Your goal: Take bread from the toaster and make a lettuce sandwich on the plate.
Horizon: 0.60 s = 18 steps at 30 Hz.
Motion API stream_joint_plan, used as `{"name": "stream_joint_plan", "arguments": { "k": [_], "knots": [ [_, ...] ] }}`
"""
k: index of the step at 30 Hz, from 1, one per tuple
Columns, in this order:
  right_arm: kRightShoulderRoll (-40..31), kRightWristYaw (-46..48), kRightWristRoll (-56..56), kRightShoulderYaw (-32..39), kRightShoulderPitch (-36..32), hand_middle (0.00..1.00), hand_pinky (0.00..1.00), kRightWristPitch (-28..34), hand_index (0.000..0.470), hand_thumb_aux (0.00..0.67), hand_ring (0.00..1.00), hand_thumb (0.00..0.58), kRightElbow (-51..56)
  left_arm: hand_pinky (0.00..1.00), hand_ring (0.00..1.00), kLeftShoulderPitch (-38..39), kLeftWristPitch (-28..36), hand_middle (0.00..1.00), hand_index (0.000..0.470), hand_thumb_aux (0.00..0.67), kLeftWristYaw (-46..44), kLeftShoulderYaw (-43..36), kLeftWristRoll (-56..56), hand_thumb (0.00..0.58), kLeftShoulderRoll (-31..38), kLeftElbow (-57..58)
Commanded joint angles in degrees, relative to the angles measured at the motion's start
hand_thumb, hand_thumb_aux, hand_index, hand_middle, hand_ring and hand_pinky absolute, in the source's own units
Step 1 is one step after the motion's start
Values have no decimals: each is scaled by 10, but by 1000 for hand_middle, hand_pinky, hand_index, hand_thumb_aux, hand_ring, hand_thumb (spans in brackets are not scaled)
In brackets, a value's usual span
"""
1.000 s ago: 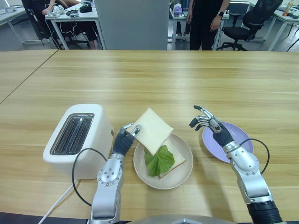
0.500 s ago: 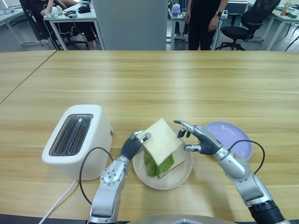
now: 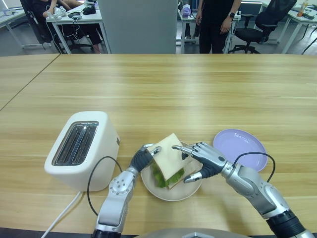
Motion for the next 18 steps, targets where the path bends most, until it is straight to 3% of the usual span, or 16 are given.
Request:
{"name": "stream_joint_plan", "arguments": {
  "k": [1, 4, 5, 6, 7, 8, 18],
  "knots": [
    [-6, -15, -28, -2, -23, 475, 475, -2, 0, 0, 475, 0, -13, 1000, 1000, -6, -5, 1000, 460, 670, 3, -14, 9, 580, 0, 15],
    [-17, -28, -47, -2, -42, 439, 439, -15, 0, 0, 439, 0, -18, 1000, 1000, -6, -9, 1000, 460, 670, 5, -18, 9, 580, 0, 18],
    [-20, -34, -52, -1, -46, 365, 365, -20, 0, 0, 365, 0, -18, 1000, 1000, -5, -9, 1000, 460, 670, 5, -20, 10, 580, 0, 17],
    [-23, -39, -56, -1, -50, 176, 176, -23, 0, 0, 176, 0, -18, 1000, 1000, -4, -10, 1000, 460, 670, 5, -21, 8, 580, 0, 16],
    [-25, -42, -58, 1, -52, 55, 55, -27, 0, 0, 55, 0, -17, 1000, 1000, -4, -11, 1000, 460, 670, 5, -22, 8, 580, 0, 16],
    [-27, -44, -57, 2, -54, 0, 0, -30, 0, 0, 0, 0, -16, 1000, 1000, -3, -11, 1000, 460, 670, 5, -22, 8, 580, 0, 17],
    [-35, -60, -83, 40, -55, 0, 0, -44, 0, 0, 0, 0, 57, 1000, 1000, -2, -11, 1000, 460, 670, 7, -22, 7, 580, 2, 12]
  ]
}}
